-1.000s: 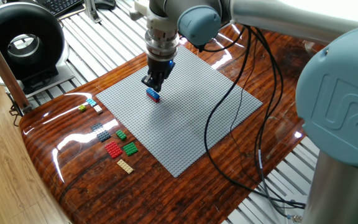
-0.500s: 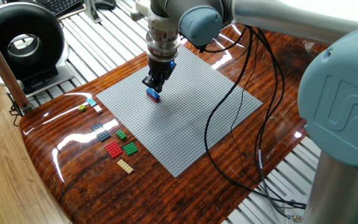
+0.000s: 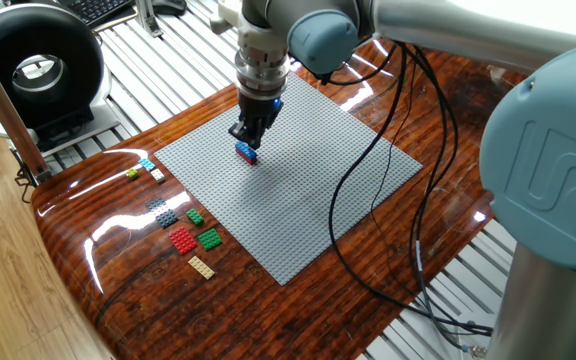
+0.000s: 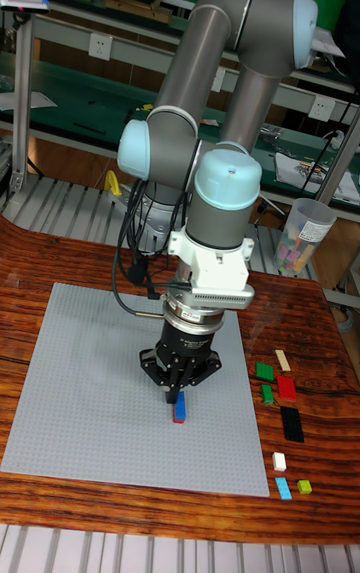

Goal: Build with small Lego blocks

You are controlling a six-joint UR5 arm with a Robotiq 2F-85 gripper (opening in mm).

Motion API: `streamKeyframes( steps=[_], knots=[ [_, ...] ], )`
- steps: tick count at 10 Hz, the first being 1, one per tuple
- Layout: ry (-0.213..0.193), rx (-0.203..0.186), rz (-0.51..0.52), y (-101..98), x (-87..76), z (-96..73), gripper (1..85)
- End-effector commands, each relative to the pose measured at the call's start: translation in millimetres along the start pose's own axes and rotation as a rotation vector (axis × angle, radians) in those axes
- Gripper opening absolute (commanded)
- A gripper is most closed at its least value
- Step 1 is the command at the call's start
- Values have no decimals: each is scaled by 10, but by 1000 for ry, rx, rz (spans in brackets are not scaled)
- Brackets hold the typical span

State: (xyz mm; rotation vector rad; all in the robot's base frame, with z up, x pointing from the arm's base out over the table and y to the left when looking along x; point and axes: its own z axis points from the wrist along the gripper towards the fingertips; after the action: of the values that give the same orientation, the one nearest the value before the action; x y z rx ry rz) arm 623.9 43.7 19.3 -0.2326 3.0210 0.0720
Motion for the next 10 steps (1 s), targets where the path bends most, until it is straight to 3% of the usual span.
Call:
streamKeyframes(
  steps=[1,10],
  knots=[
    [-4,-13,12,25,-14,-12,13],
    [-1,-12,9,-19,55,-31,13]
  ],
)
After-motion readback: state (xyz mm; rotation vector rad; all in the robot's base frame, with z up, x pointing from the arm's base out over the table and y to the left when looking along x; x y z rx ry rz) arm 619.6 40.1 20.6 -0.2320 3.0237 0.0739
